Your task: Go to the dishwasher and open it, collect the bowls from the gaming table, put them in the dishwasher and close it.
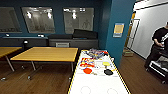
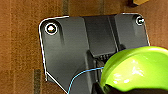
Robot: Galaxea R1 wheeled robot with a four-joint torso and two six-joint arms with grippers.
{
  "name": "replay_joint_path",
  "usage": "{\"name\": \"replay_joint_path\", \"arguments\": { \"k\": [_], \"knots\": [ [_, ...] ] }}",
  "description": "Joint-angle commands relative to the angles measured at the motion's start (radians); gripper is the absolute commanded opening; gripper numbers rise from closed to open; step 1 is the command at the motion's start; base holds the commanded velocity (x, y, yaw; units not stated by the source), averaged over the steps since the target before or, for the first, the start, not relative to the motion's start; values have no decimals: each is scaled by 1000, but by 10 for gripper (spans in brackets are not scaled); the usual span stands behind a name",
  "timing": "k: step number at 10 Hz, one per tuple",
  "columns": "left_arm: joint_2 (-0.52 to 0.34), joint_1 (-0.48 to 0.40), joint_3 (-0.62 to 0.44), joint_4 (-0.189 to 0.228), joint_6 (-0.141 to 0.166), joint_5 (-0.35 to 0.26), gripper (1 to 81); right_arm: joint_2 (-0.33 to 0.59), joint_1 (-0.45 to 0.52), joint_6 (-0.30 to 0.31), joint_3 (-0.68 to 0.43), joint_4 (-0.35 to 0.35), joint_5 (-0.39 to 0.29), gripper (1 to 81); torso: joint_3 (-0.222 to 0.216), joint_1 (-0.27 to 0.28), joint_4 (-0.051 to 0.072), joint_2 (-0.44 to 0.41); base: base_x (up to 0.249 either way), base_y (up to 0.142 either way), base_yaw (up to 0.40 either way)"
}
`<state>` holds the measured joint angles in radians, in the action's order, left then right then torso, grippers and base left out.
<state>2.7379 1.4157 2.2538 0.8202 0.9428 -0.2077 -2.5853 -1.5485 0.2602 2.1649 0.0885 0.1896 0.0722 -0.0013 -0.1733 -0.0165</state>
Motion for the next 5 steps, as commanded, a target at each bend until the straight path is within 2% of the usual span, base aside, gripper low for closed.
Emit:
{"name": "replay_joint_path", "arguments": {
  "k": [1, 2, 5],
  "knots": [
    [72, -36, 159, -13, 1, 40, 10, 12, 46, -4, 13, 16, -62, 10, 0, 1, 0, 0, 0, 0, 0],
    [83, -33, 188, -13, 2, 63, 10, 6, 47, -4, 19, 16, -64, 10, 0, 1, 0, 0, 0, 0, 0],
    [126, -16, 237, -1, -1, 68, 10, -23, 47, -3, 67, 14, -67, 10, 0, 1, 0, 0, 0, 0, 0]
  ]
}}
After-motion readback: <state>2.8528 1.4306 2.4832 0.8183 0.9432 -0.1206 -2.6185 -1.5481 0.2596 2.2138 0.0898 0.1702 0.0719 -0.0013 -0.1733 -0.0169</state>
